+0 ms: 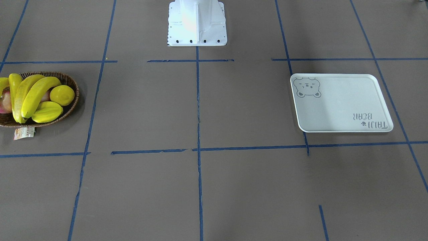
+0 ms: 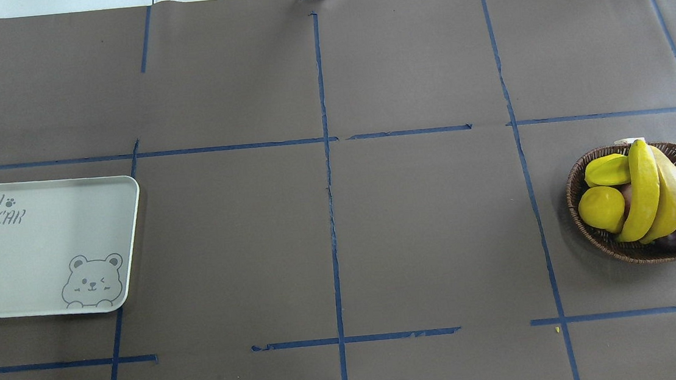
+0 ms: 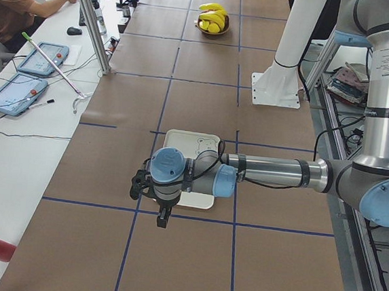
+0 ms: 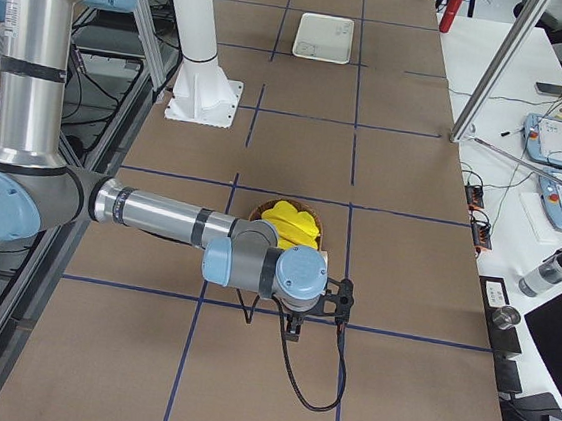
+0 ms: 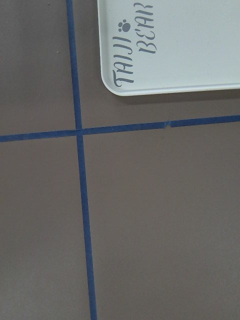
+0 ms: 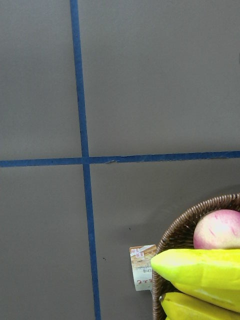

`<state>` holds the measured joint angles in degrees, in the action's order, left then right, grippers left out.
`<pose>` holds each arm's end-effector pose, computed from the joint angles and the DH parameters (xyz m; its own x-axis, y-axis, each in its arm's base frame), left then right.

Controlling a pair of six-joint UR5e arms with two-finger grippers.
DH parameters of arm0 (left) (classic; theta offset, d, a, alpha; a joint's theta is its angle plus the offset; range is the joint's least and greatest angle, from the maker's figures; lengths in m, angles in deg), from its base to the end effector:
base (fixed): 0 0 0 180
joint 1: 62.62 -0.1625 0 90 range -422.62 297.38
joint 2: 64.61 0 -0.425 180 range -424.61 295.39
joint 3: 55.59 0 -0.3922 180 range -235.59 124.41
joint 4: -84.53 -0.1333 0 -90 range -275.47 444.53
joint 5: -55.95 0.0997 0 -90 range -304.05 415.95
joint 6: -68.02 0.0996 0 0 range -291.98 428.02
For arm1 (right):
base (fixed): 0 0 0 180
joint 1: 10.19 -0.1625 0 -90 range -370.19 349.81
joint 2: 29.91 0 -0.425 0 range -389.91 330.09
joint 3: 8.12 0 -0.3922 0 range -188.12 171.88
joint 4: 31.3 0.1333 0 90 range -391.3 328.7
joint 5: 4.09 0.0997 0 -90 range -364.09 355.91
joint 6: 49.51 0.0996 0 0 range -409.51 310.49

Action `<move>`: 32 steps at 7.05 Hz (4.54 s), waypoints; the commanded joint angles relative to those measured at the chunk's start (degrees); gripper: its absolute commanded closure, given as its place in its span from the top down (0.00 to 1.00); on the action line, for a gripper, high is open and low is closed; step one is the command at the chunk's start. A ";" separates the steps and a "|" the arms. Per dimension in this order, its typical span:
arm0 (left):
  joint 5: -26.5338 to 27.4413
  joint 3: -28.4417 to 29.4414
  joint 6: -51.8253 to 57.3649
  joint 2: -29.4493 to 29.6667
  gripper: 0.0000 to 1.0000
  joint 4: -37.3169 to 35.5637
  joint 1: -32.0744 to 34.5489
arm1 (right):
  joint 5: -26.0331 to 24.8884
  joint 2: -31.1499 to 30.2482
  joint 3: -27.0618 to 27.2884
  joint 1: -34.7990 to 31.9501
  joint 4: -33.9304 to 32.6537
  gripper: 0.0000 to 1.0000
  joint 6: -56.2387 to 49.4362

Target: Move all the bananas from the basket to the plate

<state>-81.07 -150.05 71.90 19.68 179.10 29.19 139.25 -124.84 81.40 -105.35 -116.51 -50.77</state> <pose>-0.0747 -0.4512 0.6560 0.6833 0.0883 -0.7248 -0.0147 0.9941 0.1072 0.0939 -0.4463 0.6834 0.5957 0.0404 0.8022 -0.0769 0.9970 0.0068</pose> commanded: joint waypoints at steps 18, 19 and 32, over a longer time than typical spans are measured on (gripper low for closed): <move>0.00 -0.38 0.16 0.00 1.00 0.09 0.04 | -15.29 -14.41 17.01 27.75 21.93 1.00 36.77; 0.00 -0.38 0.24 0.00 1.00 0.09 0.04 | -15.20 -14.41 16.48 28.89 21.93 1.00 36.85; 0.00 -0.55 0.24 0.00 1.00 0.18 0.04 | -15.20 -14.41 14.62 30.66 22.02 0.05 36.59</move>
<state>-81.08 -150.61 72.15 19.68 179.21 29.22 124.11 -139.25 95.66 -74.48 -94.66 -14.14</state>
